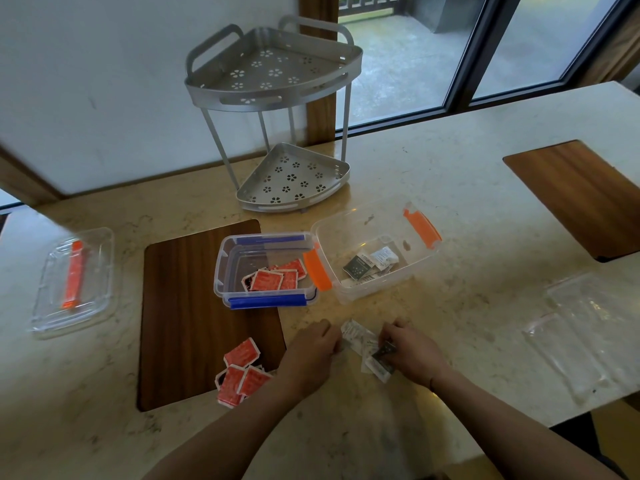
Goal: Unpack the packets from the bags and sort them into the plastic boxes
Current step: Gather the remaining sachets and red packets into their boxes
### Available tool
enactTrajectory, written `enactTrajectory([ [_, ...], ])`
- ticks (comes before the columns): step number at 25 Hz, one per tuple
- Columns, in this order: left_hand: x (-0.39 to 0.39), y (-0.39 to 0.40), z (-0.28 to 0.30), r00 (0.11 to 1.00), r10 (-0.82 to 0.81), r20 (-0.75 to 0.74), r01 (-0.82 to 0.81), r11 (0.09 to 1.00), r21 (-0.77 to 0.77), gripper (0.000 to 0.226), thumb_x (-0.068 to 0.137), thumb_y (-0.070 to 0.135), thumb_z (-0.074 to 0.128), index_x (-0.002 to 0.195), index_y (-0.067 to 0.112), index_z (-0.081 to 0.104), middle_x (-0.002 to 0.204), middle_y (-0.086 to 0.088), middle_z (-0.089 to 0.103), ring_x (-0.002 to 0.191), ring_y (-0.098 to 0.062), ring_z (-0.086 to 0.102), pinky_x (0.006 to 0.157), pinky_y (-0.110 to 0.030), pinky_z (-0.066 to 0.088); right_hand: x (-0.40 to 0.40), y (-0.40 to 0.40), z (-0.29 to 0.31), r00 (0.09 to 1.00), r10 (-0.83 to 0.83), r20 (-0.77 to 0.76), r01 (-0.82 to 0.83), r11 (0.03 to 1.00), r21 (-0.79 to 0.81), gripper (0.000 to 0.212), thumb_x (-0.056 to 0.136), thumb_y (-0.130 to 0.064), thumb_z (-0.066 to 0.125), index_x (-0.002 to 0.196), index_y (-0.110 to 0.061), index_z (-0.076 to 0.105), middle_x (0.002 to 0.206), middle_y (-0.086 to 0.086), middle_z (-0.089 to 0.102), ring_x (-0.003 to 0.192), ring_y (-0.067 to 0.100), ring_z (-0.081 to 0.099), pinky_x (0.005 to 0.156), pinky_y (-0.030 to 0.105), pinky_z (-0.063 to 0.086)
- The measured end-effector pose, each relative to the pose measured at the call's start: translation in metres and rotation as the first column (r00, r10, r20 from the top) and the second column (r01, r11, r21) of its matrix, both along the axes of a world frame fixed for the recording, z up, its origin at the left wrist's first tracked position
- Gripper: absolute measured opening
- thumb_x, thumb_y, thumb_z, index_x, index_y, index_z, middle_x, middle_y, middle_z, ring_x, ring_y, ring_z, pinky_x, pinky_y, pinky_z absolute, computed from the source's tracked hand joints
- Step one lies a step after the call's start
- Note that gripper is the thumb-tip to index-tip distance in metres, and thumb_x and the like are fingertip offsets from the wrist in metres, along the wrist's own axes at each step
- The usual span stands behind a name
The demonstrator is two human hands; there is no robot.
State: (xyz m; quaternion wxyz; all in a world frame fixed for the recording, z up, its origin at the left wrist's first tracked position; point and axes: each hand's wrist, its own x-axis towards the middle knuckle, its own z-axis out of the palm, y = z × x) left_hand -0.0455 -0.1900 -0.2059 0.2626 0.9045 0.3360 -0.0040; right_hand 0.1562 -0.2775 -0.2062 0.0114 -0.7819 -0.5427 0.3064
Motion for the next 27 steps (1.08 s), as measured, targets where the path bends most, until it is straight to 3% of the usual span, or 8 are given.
enactTrajectory([
  [2, -0.012, -0.010, -0.007, 0.988, -0.122, -0.090, 0.130, 0.987, 0.094, 0.025, 0.096, 0.022, 0.047, 0.121, 0.022, 0.050, 0.123, 0.000, 0.052, 0.108, -0.016, 0.047, 0.093, -0.029, 0.038, -0.001, -0.004, 0.000, 1.000, -0.008, -0.003, 0.008, 1.000, -0.012, 0.021, 0.085, -0.029, 0.063, 0.105, -0.025, 0.057, 0.112, -0.002, 0.053, 0.096, 0.017, 0.055, 0.072, 0.031, 0.049],
  [4, -0.021, -0.019, -0.011, 0.972, -0.161, -0.171, 0.174, 0.983, 0.059, 0.033, 0.097, 0.029, 0.045, 0.129, 0.022, 0.046, 0.136, -0.001, 0.046, 0.121, -0.019, 0.042, 0.102, -0.035, 0.033, -0.001, -0.009, 0.001, 1.000, -0.019, 0.002, 0.019, 0.999, -0.029, 0.022, 0.085, -0.030, 0.063, 0.105, -0.026, 0.057, 0.111, -0.003, 0.054, 0.095, 0.016, 0.055, 0.072, 0.030, 0.050],
  [9, -0.020, -0.003, -0.002, 0.993, -0.069, -0.094, 0.072, 0.997, 0.028, 0.035, 0.094, 0.045, 0.048, 0.125, 0.028, 0.053, 0.129, 0.004, 0.053, 0.115, -0.014, 0.046, 0.097, -0.030, 0.040, 0.003, -0.015, 0.004, 0.999, -0.043, 0.012, 0.043, 0.998, -0.044, 0.019, 0.084, -0.030, 0.064, 0.102, -0.028, 0.058, 0.111, -0.004, 0.055, 0.092, 0.015, 0.055, 0.071, 0.030, 0.050],
  [12, 0.006, 0.015, 0.000, 0.993, -0.051, -0.104, 0.057, 0.997, 0.053, 0.034, 0.095, 0.039, 0.048, 0.129, 0.030, 0.051, 0.135, 0.005, 0.050, 0.122, -0.015, 0.044, 0.100, -0.032, 0.041, 0.004, -0.020, 0.006, 0.998, -0.063, 0.009, 0.064, 0.997, -0.048, 0.019, 0.083, -0.031, 0.065, 0.100, -0.029, 0.058, 0.109, -0.005, 0.056, 0.092, 0.015, 0.055, 0.073, 0.031, 0.053],
  [17, 0.041, 0.013, -0.007, 0.966, -0.149, -0.209, 0.152, 0.988, -0.001, 0.055, 0.091, 0.031, 0.056, 0.143, 0.031, 0.036, 0.150, 0.004, 0.034, 0.134, -0.021, 0.032, 0.108, -0.043, 0.035, 0.009, -0.025, 0.005, 0.998, -0.065, 0.012, 0.065, 0.997, -0.041, 0.018, 0.083, -0.030, 0.063, 0.100, -0.029, 0.058, 0.107, -0.004, 0.058, 0.094, 0.018, 0.056, 0.073, 0.033, 0.051],
  [20, 0.035, 0.013, -0.009, 0.978, -0.078, -0.191, 0.076, 0.997, -0.017, 0.067, 0.081, 0.032, 0.066, 0.141, 0.032, 0.035, 0.148, 0.003, 0.033, 0.133, -0.023, 0.036, 0.105, -0.046, 0.040, 0.009, -0.018, 0.006, 0.998, -0.059, 0.015, 0.060, 0.998, -0.032, 0.018, 0.082, -0.029, 0.063, 0.099, -0.029, 0.059, 0.103, -0.003, 0.061, 0.092, 0.018, 0.057, 0.072, 0.035, 0.051],
  [24, 0.002, 0.019, -0.011, 0.970, -0.037, -0.239, 0.014, 0.995, -0.097, 0.046, 0.082, 0.044, 0.063, 0.124, 0.033, 0.048, 0.129, 0.003, 0.047, 0.115, -0.018, 0.049, 0.091, -0.037, 0.049, 0.010, -0.010, 0.003, 0.999, -0.053, 0.015, 0.054, 0.995, -0.089, 0.018, 0.081, -0.027, 0.064, 0.098, -0.029, 0.058, 0.098, -0.005, 0.062, 0.087, 0.016, 0.056, 0.072, 0.034, 0.054],
  [27, -0.010, 0.003, -0.014, 0.953, 0.026, -0.302, -0.057, 0.994, -0.094, 0.044, 0.082, 0.040, 0.064, 0.121, 0.026, 0.049, 0.125, -0.001, 0.048, 0.109, -0.021, 0.051, 0.086, -0.035, 0.050, 0.012, -0.007, 0.001, 0.999, -0.029, 0.021, 0.031, 0.994, -0.108, 0.019, 0.080, -0.025, 0.064, 0.098, -0.029, 0.058, 0.100, -0.004, 0.063, 0.090, 0.018, 0.057, 0.073, 0.036, 0.053],
])
